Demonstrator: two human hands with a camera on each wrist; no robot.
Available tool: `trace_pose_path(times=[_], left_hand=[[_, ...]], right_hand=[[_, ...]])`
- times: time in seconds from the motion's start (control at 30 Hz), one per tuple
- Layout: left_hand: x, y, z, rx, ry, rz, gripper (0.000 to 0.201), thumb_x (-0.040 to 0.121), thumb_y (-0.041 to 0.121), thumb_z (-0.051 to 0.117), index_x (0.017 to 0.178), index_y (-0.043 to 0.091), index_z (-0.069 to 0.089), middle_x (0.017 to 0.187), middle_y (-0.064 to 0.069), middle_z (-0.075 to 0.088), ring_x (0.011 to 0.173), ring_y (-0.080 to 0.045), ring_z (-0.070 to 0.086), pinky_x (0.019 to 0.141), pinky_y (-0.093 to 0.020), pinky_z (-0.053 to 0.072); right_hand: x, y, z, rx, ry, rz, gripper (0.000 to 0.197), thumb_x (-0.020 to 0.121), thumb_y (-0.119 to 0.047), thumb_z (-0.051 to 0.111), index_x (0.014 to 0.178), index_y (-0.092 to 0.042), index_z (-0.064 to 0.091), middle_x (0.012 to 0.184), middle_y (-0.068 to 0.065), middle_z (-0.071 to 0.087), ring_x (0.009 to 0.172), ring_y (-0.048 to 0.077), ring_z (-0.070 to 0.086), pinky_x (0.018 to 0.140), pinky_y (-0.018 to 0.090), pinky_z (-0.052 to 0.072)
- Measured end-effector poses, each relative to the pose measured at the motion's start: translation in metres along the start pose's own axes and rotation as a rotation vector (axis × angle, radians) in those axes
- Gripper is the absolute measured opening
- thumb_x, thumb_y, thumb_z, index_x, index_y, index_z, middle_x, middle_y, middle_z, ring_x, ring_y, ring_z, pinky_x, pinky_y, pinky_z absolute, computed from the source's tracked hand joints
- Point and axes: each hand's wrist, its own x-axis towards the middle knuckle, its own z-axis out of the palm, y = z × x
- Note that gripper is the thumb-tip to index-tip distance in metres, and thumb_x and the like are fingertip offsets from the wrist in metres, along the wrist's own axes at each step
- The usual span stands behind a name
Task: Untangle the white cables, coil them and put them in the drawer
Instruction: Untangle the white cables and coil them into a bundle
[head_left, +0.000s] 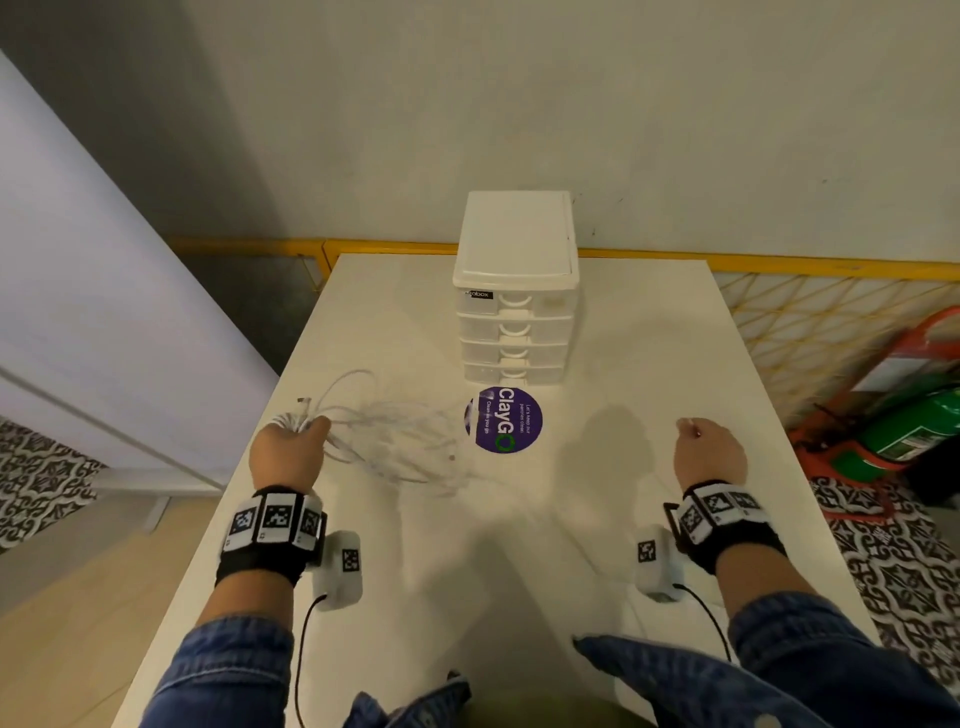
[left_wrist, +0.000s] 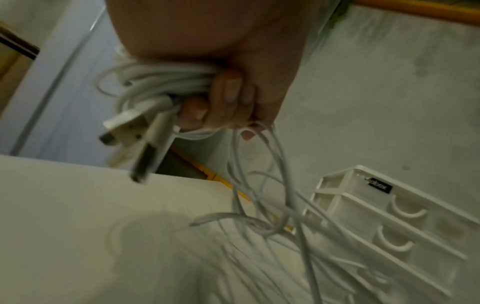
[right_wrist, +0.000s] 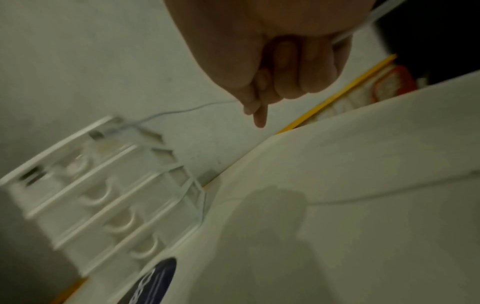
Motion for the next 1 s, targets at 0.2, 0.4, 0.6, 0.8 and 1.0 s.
trace_pose_path(times=[0.2, 0.4, 0.6, 0.8, 1.0], left_hand=[[-0.018, 0.010, 0.016, -0.151, -0.128, -0.031, 0.035, 0.079, 0.029, 0.070, 0.071, -0.001, 0.055, 0.059, -0.015, 0.051, 0.053, -0.029, 0.053, 0.054, -0.041, 0.048], [-0.037, 0.036, 0.036, -0.436, -0.374, 0.043, 0.046, 0.087, 0.019, 0.066, 0.049, 0.013, 0.042, 0.037, -0.002, 0.035, 0.032, -0.015, 0.029, 0.039, -0.020, 0.024], [-0.048, 0.052, 0.038, -0.513, -0.585, 0.174, 0.052, 0.090, 0.019, 0.062, 0.043, 0.015, 0.042, 0.041, -0.003, 0.028, 0.037, -0.015, 0.023, 0.042, -0.023, 0.020], [-0.050, 0.064, 0.037, -0.694, -0.609, 0.180, 0.045, 0.092, 0.022, 0.059, 0.048, 0.020, 0.058, 0.046, 0.000, 0.027, 0.040, -0.013, 0.022, 0.043, -0.024, 0.018], [-0.054, 0.069, 0.035, -0.663, -0.755, 0.207, 0.029, 0.090, 0.031, 0.057, 0.067, 0.017, 0.066, 0.045, 0.004, 0.026, 0.037, -0.010, 0.022, 0.041, -0.022, 0.017]], right_hand=[[-0.021, -0.004, 0.022, -0.051, -0.256, -0.138, 0.038, 0.099, -0.027, 0.039, 0.121, -0.005, 0.059, 0.123, 0.018, 0.061, 0.113, 0.034, 0.055, 0.093, 0.036, 0.042], [-0.041, -0.034, 0.044, -0.153, -0.484, -0.240, 0.061, 0.097, -0.027, 0.042, 0.147, -0.004, 0.016, 0.145, 0.018, 0.036, 0.132, 0.031, 0.037, 0.108, 0.037, 0.032], [-0.070, -0.079, 0.016, 0.383, -0.334, -0.567, 0.031, 0.092, -0.022, 0.055, 0.122, -0.017, 0.058, 0.113, 0.004, 0.061, 0.102, 0.017, 0.059, 0.090, 0.028, 0.046], [-0.096, -0.098, 0.015, 0.416, -0.735, -0.525, 0.108, 0.061, -0.057, 0.074, 0.147, -0.035, 0.012, 0.148, -0.009, 0.033, 0.126, 0.013, 0.047, 0.104, 0.028, 0.036], [-0.114, -0.106, 0.049, 0.100, -0.564, -0.609, 0.063, 0.091, -0.036, 0.056, 0.145, -0.023, 0.027, 0.135, 0.001, 0.053, 0.119, 0.022, 0.054, 0.091, 0.025, 0.040]])
